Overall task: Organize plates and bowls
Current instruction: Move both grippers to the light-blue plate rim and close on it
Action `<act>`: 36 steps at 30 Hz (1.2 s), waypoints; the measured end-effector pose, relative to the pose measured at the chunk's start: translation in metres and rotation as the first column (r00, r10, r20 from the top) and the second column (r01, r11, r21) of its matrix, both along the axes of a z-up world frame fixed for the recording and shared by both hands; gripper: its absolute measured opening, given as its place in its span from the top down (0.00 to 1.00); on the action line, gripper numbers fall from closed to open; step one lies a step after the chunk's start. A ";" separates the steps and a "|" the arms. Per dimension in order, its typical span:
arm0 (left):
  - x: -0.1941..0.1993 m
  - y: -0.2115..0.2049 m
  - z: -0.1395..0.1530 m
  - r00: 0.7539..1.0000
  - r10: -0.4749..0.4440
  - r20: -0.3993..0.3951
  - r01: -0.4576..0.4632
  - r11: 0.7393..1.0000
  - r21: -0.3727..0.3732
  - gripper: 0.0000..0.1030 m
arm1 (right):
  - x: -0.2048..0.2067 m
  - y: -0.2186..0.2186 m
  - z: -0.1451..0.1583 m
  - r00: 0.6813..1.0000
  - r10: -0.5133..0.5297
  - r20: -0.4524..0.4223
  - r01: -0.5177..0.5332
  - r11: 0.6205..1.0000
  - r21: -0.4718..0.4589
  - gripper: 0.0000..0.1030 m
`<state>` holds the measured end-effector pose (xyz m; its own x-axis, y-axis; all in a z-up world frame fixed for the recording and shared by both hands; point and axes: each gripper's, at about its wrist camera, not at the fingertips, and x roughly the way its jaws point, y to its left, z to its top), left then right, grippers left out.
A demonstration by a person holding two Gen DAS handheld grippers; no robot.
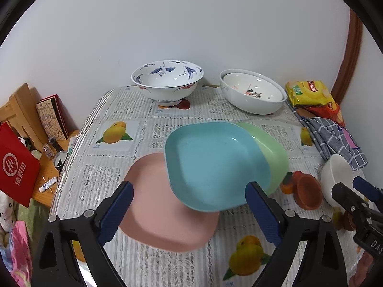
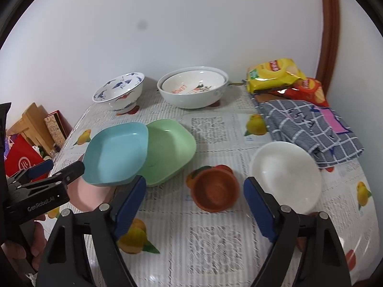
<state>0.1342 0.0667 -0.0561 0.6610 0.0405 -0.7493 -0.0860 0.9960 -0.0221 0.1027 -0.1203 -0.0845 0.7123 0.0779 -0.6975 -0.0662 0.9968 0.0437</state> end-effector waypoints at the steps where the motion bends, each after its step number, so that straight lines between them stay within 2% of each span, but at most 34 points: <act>1: 0.003 0.001 -0.001 1.000 0.000 -0.001 0.000 1.000 0.001 0.08 | 0.002 0.001 -0.001 1.000 0.005 -0.002 -0.005 1.000 0.002 0.21; 5: 0.015 0.007 -0.008 1.000 0.008 -0.006 -0.008 1.000 0.003 0.08 | 0.015 0.016 -0.006 0.999 0.039 0.001 -0.039 0.999 0.003 0.25; 17: 0.049 0.020 -0.027 0.999 0.005 -0.032 -0.006 1.000 -0.003 0.23 | 0.054 0.045 -0.037 0.995 0.077 -0.059 -0.077 0.997 0.013 0.38; 21: 0.063 0.023 -0.033 0.999 -0.004 -0.039 0.004 1.000 -0.008 0.27 | 0.063 0.054 -0.044 0.993 0.092 -0.071 -0.090 0.996 0.028 0.39; 24: 0.074 0.023 -0.038 0.999 -0.011 -0.048 0.010 1.000 -0.013 0.35 | 0.069 0.061 -0.047 0.992 0.103 -0.074 -0.102 0.995 0.023 0.40; 31: 0.092 0.022 -0.052 0.997 -0.032 -0.068 0.032 0.999 -0.009 0.44 | 0.081 0.071 -0.056 0.990 0.116 -0.081 -0.114 0.993 0.021 0.43; 36: 0.101 0.025 -0.059 0.996 -0.039 -0.080 0.036 0.998 -0.045 0.58 | 0.090 0.075 -0.066 0.986 0.135 -0.095 -0.133 0.991 0.021 0.52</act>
